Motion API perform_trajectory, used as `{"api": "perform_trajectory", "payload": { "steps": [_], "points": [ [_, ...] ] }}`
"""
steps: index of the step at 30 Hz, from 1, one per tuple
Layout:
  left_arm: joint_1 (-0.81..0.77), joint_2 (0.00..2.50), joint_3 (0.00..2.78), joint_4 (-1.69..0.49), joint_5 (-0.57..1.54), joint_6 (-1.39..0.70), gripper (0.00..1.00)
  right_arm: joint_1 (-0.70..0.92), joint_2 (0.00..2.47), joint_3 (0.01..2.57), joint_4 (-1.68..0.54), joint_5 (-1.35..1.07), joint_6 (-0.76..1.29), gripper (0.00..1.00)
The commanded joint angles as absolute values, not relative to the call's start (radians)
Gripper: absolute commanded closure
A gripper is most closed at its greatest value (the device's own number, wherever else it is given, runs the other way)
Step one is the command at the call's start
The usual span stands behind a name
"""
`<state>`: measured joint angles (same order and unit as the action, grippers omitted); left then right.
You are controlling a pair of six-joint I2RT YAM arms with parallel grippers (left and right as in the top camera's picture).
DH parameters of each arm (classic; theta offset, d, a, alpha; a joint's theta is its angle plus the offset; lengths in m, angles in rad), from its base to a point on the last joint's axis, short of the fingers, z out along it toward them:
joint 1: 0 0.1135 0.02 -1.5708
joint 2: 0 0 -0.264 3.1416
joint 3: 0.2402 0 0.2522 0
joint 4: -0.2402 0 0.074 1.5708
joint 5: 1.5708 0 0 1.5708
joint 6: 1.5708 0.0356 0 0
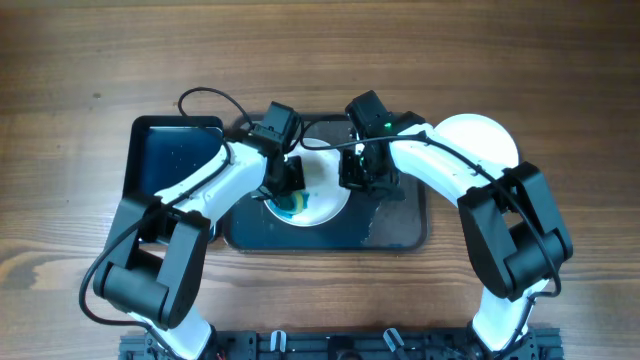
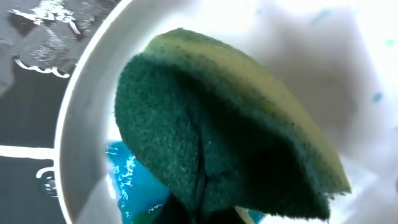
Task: Clean dirty plates on tray and stack at the side
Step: 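Scrub the held plate with the sponge in the left gripper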
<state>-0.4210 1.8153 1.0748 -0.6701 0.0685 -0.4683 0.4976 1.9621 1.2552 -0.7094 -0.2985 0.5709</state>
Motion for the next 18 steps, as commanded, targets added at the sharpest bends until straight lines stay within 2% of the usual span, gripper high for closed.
{"api": "perform_trajectory", "payload": {
  "steps": [1,3,6,8,10,16,18],
  "points": [
    [-0.417,1.827,1.035,-0.678,-0.078,-0.528,0.96,0.493,1.96,1.25,-0.698,-0.317,0.551,0.96],
    [-0.417,1.827,1.035,-0.641,0.03,-0.515,0.96,0.493,1.96,1.25,-0.698,-0.32,0.551,0.96],
    [-0.418,1.827,1.035,-0.528,0.379,-0.377,0.96,0.493,1.96,1.25,-0.699,-0.32,0.55,0.96],
    [-0.418,1.827,1.035,-0.471,0.458,-0.37,0.96,0.493,1.96,1.25,-0.7,-0.321,0.548,0.96],
    [-0.418,1.827,1.035,-0.449,0.402,-0.374,0.96,0.493,1.96,1.25,-0.699,-0.326,0.537,0.96],
    [-0.417,1.827,1.035,-0.461,-0.196,-0.578,0.96,0.493,1.96,1.25,-0.7,-0.332,0.524,0.96],
    [-0.417,1.827,1.035,-0.5,-0.302,-0.65,0.96,0.493,1.96,1.25,-0.7,-0.332,0.524,0.96]
  ]
}}
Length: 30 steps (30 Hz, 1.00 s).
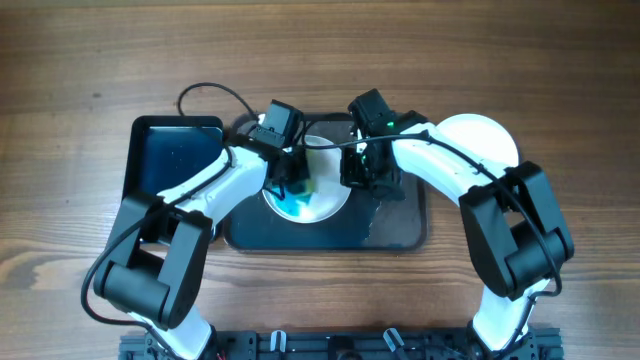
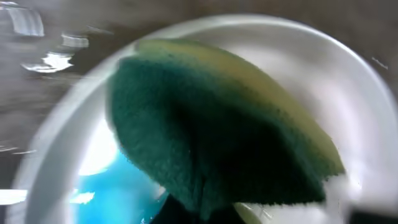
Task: Clean dirty plates on tray and stack at the side
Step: 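Scrub the held plate with the sponge in the left gripper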
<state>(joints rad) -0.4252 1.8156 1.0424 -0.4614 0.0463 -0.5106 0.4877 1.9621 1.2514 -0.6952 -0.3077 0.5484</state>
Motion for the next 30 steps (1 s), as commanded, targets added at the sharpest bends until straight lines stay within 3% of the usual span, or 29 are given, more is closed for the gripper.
{"api": "perform_trajectory", "payload": {
  "steps": [1,4,10,13,18,22,26,30],
  "points": [
    [-0.417,1.827,1.035,-0.517,-0.308,-0.668,0.96,0.493,1.96,1.25,-0.7,-0.332,0.524,0.96],
    [-0.418,1.827,1.035,-0.551,-0.182,-0.657,0.96,0.493,1.96,1.25,-0.7,-0.332,0.524,0.96],
    [-0.42,1.827,1.035,-0.418,0.52,-0.297,0.96,0.493,1.96,1.25,-0.7,-0.331,0.524,0.96],
    [-0.42,1.827,1.035,-0.354,0.484,-0.309,0.96,0.493,1.96,1.25,-0.7,-0.331,0.524,0.95],
    [-0.419,1.827,1.035,-0.341,-0.043,-0.517,0.96,0.493,1.96,1.25,-0.702,-0.331,0.524,0.96],
    [-0.419,1.827,1.035,-0.484,-0.187,-0.596,0.96,0.493,1.96,1.25,-0.702,-0.331,0.524,0.96],
    [-0.419,1.827,1.035,-0.651,0.025,-0.546,0.96,0.493,1.96,1.25,-0.698,-0.331,0.525,0.96],
    [-0.419,1.827,1.035,-0.669,0.496,-0.257,0.96,0.493,1.96,1.25,-0.688,-0.331,0.525,0.96]
  ]
}}
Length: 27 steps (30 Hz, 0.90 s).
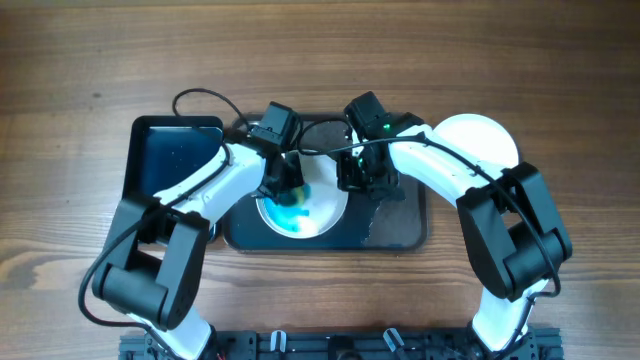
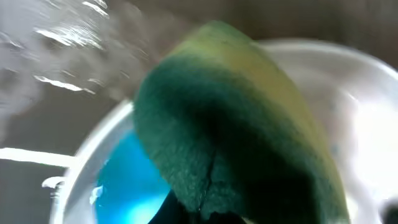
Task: Clean dirty plates on tray and stack at the side
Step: 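Scrub the held plate with the sponge in the left gripper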
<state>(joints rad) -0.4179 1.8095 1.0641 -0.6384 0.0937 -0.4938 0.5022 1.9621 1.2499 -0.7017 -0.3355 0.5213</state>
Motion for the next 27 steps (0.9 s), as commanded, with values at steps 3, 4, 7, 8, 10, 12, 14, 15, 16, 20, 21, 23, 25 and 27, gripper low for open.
{"api": "perform_trajectory", "payload": {
  "steps": [3,4,7,8,10,12,14,15,16,20,21,23,25,27],
  "points": [
    [-0.419,1.827,1.035,-0.652,0.687,-0.186,0.96,0.493,1.96,1.25,-0.688,-0.332,0.526,0.96],
    [-0.419,1.827,1.035,-0.641,0.691,-0.186,0.96,0.493,1.96,1.25,-0.689,-0.332,0.525,0.96],
    [-0.414,1.827,1.035,-0.595,0.565,-0.278,0.96,0.493,1.96,1.25,-0.689,-0.339,0.526,0.96],
    [-0.412,1.827,1.035,-0.59,0.47,-0.342,0.96,0.493,1.96,1.25,-0.689,-0.339,0.526,0.96],
    [-0.408,1.827,1.035,-0.591,0.258,-0.458,0.96,0.493,1.96,1.25,-0.688,-0.339,0.527,0.96],
    [-0.408,1.827,1.035,-0.595,0.034,-0.526,0.96,0.493,1.96,1.25,-0.686,-0.339,0.527,0.96],
    [-0.408,1.827,1.035,-0.601,-0.1,-0.533,0.96,0.493,1.96,1.25,-0.685,-0.339,0.526,0.96],
    [-0.408,1.827,1.035,-0.612,-0.176,-0.533,0.96,0.493,1.96,1.25,-0.685,-0.339,0.527,0.96],
    [-0.408,1.827,1.035,-0.627,-0.251,-0.533,0.96,0.493,1.96,1.25,-0.685,-0.339,0.527,0.96],
    [-0.408,1.827,1.047,-0.702,-0.43,-0.571,0.96,0.493,1.96,1.25,-0.683,-0.339,0.527,0.96],
    [-0.408,1.827,1.06,-0.728,-0.44,-0.585,0.96,0.493,1.96,1.25,-0.682,-0.339,0.527,0.96],
    [-0.408,1.827,1.096,-0.767,-0.411,-0.592,0.96,0.493,1.96,1.25,-0.681,-0.339,0.526,0.96],
    [-0.408,1.827,1.132,-0.787,-0.346,-0.591,0.96,0.493,1.96,1.25,-0.681,-0.339,0.526,0.96],
    [-0.408,1.827,1.185,-0.809,-0.245,-0.585,0.96,0.493,1.96,1.25,-0.682,-0.338,0.526,0.96]
  ]
}}
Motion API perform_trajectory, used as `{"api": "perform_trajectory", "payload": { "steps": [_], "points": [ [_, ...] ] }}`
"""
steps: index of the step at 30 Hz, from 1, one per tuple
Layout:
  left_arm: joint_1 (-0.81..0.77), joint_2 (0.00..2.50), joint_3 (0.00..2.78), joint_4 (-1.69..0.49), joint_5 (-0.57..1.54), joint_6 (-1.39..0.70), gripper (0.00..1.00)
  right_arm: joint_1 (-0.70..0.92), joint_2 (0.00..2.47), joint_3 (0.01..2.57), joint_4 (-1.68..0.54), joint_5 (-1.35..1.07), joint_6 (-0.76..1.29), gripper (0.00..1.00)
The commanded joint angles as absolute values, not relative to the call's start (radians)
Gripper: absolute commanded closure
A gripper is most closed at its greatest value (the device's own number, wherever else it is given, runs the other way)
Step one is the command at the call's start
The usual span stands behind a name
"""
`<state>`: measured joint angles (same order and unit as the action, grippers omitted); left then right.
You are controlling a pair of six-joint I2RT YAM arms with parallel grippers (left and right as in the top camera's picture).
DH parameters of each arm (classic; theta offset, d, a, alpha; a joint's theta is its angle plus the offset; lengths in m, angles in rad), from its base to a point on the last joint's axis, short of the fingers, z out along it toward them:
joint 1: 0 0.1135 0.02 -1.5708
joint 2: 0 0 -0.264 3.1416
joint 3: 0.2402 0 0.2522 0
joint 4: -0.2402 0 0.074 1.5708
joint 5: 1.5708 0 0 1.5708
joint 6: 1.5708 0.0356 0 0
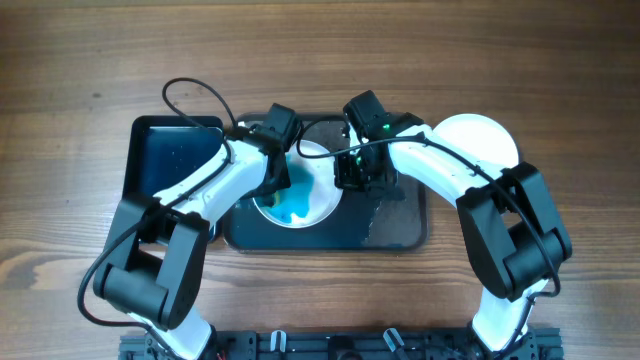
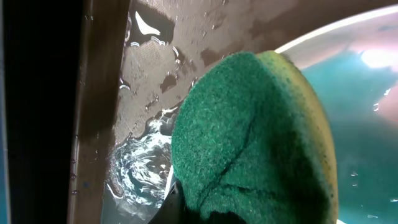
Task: Clean dirty plates on tray and stack at the side
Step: 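Scrub the held plate with the sponge in the left gripper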
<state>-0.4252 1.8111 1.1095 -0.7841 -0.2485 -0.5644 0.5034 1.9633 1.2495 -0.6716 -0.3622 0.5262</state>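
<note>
A white plate (image 1: 312,205) holding blue liquid (image 2: 367,99) sits on the wet dark tray (image 1: 392,228). My left gripper (image 1: 275,178) is shut on a green-and-yellow sponge (image 2: 249,143), pressed at the plate's left rim, with the scouring side facing the wrist camera. The sponge hides the fingers almost entirely in the left wrist view. My right gripper (image 1: 352,172) is at the plate's right rim and appears clamped on it. Its fingers are hidden under the wrist.
One clean white plate (image 1: 482,138) lies on the wooden table to the right of the tray. A dark blue basin (image 1: 165,155) stands against the tray's left side. Water and suds (image 2: 140,168) cover the tray floor by the plate.
My left gripper and the sponge went from the plate's upper left part to its left rim, over the wet tray. The plate sits slightly further left. The right gripper stays on the right rim.
The sponge was first on the plate's middle with blue liquid at the lower left. Then it was nearer the far rim, then at the upper left. Now it is on the left rim. The right gripper has kept to the right rim throughout.
</note>
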Motion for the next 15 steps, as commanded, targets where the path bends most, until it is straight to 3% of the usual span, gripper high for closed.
{"api": "perform_trajectory", "payload": {
  "steps": [1,8,15],
  "points": [
    [-0.408,1.827,1.218,-0.82,-0.185,-0.576,0.96,0.493,1.96,1.25,-0.682,-0.338,0.525,0.96],
    [-0.394,1.827,1.472,-0.977,-0.091,-0.556,0.96,0.493,1.96,1.25,-0.684,-0.331,0.524,0.96],
    [-0.274,1.826,1.496,-0.986,-0.124,-0.559,0.96,0.494,1.97,1.25,-0.679,-0.315,0.523,0.95]
  ]
}}
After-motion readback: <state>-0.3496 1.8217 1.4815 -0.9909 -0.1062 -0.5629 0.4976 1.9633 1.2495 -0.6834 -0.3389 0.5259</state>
